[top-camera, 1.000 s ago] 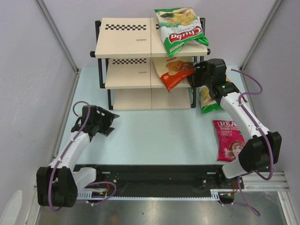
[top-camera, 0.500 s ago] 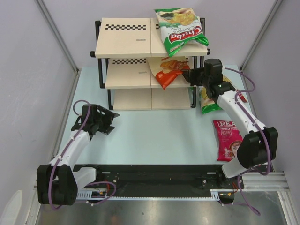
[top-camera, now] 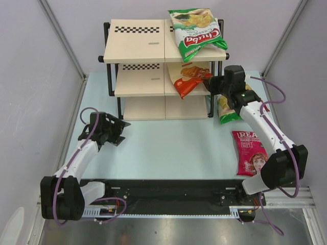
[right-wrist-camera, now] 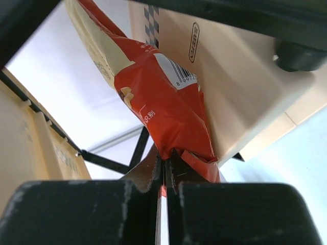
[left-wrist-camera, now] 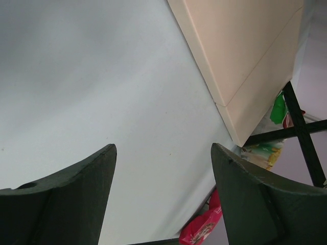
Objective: Place and organize the chips bags onto the shelf
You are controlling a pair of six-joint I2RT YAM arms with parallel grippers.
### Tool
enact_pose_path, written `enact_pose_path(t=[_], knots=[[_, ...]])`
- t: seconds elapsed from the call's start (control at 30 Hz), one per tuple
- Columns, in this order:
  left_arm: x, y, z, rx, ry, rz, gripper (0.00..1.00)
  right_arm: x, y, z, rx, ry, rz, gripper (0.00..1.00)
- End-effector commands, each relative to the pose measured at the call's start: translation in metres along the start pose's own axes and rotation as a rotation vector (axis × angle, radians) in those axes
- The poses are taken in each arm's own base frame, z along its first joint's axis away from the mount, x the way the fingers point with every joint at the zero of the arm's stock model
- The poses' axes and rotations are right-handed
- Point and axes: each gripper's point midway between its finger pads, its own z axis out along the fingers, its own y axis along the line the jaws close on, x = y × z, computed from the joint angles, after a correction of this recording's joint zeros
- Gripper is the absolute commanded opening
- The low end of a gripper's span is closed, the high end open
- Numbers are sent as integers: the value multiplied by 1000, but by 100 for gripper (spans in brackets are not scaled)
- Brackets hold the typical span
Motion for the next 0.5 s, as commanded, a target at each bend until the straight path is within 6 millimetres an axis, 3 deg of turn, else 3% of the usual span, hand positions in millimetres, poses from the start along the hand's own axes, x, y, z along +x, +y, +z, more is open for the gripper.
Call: enact_pose_path(t=[0.0,0.13,0.3,0.33,0.47], knots=[[-12,-27,-5,70,-25,37,79,-10,30,-20,-73,-79,50,0],[-12,-36,-6,101,-18,46,79,-6,34,-17,-88,-69,61,2],[-7,-54,-10,163,-6,103,79,2,26,-9,-59,-34,61,40],[-4,-57,-11,177,4,121,79,3,27,-9,-66,-24,59,55],[13,-82,-15,275,39,249,74,3,30,-12,-73,16,35,68]])
